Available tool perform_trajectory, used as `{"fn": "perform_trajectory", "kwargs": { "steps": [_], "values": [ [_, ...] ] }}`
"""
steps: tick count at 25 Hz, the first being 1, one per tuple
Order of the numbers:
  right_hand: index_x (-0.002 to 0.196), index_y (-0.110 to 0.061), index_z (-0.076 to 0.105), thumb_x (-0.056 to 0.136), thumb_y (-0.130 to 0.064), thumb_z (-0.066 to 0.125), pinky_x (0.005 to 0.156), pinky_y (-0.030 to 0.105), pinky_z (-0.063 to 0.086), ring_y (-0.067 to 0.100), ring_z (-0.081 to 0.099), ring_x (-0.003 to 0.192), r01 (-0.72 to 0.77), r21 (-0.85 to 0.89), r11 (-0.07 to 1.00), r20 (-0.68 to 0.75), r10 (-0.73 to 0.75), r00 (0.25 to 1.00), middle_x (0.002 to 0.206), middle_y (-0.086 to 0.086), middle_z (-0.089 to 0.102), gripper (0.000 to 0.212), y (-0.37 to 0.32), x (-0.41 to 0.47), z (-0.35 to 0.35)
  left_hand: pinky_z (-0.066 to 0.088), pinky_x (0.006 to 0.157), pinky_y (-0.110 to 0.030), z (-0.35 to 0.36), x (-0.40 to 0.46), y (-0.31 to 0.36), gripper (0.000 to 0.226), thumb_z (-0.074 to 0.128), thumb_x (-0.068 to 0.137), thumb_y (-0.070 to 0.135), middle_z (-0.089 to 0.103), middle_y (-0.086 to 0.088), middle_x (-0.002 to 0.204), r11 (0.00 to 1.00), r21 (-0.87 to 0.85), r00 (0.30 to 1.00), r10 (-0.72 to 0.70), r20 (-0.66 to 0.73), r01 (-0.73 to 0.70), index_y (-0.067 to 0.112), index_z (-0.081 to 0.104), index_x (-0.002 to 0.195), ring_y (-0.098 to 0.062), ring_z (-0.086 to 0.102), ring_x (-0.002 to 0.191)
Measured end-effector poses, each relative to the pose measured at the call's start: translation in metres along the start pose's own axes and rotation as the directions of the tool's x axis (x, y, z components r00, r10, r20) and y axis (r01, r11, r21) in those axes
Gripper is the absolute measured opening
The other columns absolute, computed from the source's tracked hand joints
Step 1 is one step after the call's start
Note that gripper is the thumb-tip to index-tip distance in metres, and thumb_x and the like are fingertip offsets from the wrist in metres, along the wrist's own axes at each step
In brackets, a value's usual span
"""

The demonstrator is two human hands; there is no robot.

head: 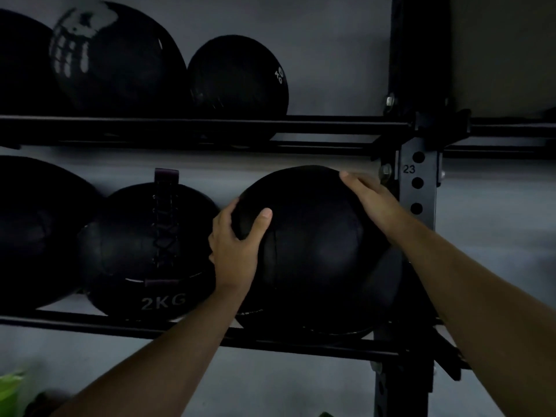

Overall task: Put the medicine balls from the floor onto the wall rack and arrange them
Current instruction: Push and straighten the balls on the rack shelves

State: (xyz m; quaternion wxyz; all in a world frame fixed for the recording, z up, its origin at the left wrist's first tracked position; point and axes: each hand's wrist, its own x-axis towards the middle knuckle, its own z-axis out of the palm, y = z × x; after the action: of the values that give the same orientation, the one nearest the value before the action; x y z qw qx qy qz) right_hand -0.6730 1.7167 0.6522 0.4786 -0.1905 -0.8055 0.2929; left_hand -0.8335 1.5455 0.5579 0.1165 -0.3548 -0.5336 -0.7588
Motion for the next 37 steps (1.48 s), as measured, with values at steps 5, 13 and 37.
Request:
{"fn": "perform_trajectory", "kwargs": {
  "steps": [5,13,37],
  "values": [
    [0.144,-0.057,0.046,0.077,-0.094,0.038,0.124,0.063,0.023,0.035,0.03,0.153,0.051,-0.167,0.985,-0.035,-0.057,0.998,0.16,0.004,0.043,0.076,0.003,-0.028,-0.007,0.049,0.115,-0.038,-0.029,0.022,-0.006,0.041,0.062,0.101,0.045,0.062,-0.001,0.149,0.999,0.006,0.976,-0.033,0.216,0.033,0.039,0.06,0.141,-0.02,0.059,0.139],
    [0.148,-0.04,0.053,0.087,-0.085,0.041,0.114,0.047,0.038,0.032,0.05,0.142,-0.116,0.023,0.993,-0.126,0.118,0.985,0.153,0.004,0.056,0.077,-0.002,-0.027,0.002,0.04,0.122,-0.063,0.006,0.025,0.02,0.108,0.051,0.058,0.1,0.051,-0.006,0.158,0.963,0.077,0.965,-0.263,0.026,0.26,0.042,0.053,0.15,-0.038,0.05,0.146],
    [0.157,-0.044,0.034,0.079,-0.093,0.04,0.121,0.063,0.031,0.04,0.037,0.15,-0.059,-0.083,0.995,-0.134,0.047,0.99,0.164,0.01,0.037,0.093,-0.013,-0.043,0.015,0.038,0.123,-0.062,-0.003,0.027,0.026,0.113,0.043,0.065,0.098,0.053,-0.007,0.16,0.966,0.146,0.974,-0.222,0.034,0.215,0.032,0.049,0.156,-0.037,0.049,0.149]
  ]
}}
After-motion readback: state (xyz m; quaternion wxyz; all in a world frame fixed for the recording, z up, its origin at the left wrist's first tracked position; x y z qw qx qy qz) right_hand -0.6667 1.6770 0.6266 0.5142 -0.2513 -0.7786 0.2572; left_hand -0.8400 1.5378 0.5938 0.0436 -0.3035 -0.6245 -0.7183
